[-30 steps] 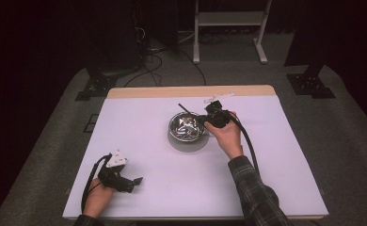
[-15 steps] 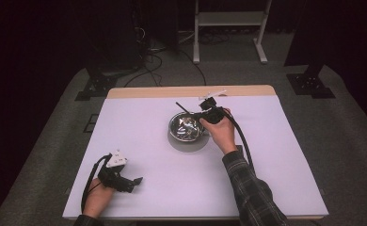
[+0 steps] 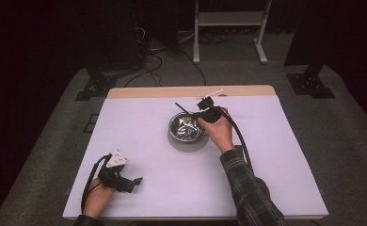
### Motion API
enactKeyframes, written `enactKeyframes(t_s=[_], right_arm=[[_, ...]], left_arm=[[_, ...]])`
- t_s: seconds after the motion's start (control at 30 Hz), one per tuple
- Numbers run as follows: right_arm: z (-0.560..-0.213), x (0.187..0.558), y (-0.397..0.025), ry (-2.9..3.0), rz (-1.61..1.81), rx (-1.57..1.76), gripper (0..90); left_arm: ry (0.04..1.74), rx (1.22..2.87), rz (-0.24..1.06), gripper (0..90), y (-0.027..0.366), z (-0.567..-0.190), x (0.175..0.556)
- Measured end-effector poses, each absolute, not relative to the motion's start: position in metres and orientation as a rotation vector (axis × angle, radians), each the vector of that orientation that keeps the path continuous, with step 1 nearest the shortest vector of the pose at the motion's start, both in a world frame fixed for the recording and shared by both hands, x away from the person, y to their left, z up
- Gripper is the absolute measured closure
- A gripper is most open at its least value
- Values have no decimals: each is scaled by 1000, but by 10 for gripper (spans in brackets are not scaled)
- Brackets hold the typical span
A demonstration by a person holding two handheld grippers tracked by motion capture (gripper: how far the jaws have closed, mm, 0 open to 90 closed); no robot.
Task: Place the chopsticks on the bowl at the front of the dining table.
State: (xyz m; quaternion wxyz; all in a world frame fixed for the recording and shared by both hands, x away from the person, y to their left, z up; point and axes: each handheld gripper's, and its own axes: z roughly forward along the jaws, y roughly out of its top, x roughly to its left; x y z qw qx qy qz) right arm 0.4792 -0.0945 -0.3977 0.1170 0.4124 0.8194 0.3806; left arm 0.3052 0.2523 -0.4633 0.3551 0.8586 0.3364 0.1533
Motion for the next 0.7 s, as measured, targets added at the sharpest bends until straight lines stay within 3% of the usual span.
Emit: enactKeyframes(t_s=[0.7], right_arm=[[-404,482,-92,2403,1095,1217,853]], left_arm=[[869,2219,396,0,252,-463,305]])
